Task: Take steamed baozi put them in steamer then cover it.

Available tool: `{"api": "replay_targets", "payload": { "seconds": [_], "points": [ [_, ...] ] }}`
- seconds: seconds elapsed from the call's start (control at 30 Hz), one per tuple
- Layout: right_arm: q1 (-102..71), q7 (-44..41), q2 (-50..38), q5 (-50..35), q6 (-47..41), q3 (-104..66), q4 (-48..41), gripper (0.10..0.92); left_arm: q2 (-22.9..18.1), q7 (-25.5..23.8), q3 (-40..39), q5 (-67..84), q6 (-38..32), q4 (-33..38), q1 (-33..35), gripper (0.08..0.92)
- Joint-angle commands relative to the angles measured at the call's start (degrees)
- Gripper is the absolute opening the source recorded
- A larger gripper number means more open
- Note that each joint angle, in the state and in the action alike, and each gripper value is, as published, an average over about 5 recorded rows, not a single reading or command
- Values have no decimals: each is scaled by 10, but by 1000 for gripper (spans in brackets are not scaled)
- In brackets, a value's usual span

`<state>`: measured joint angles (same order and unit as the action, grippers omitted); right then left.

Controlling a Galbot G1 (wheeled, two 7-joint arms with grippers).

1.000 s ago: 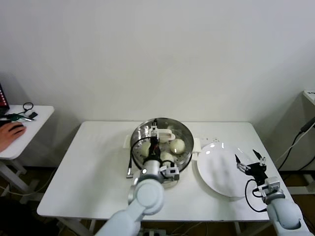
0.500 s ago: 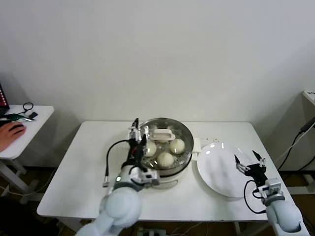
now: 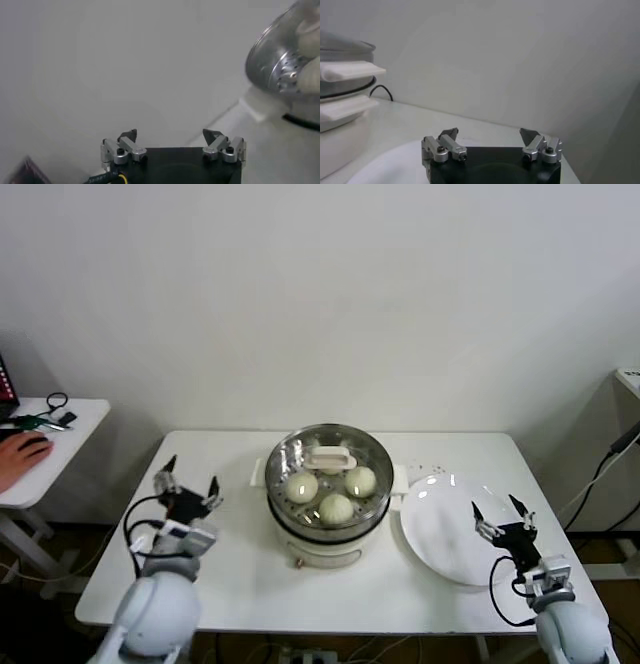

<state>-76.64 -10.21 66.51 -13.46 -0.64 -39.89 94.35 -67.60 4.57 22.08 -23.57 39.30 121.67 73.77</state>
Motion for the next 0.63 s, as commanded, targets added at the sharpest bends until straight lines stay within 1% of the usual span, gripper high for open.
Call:
{"api": "replay_targets", "payload": {
  "seconds": [0.03,0.27,0.63],
  "points": [
    [-32,-7,25,-20,2,-12,39,823,-55,67,190,310,-404,-57,158,823],
    [-40,-9,32,-25,7,-15,45,823,-64,42,193,331,-438,-87,167,823],
    [-38,-14,35,-25,15,-19,36,823,-73,33,172,298,-439,-93,156,823]
  ]
}}
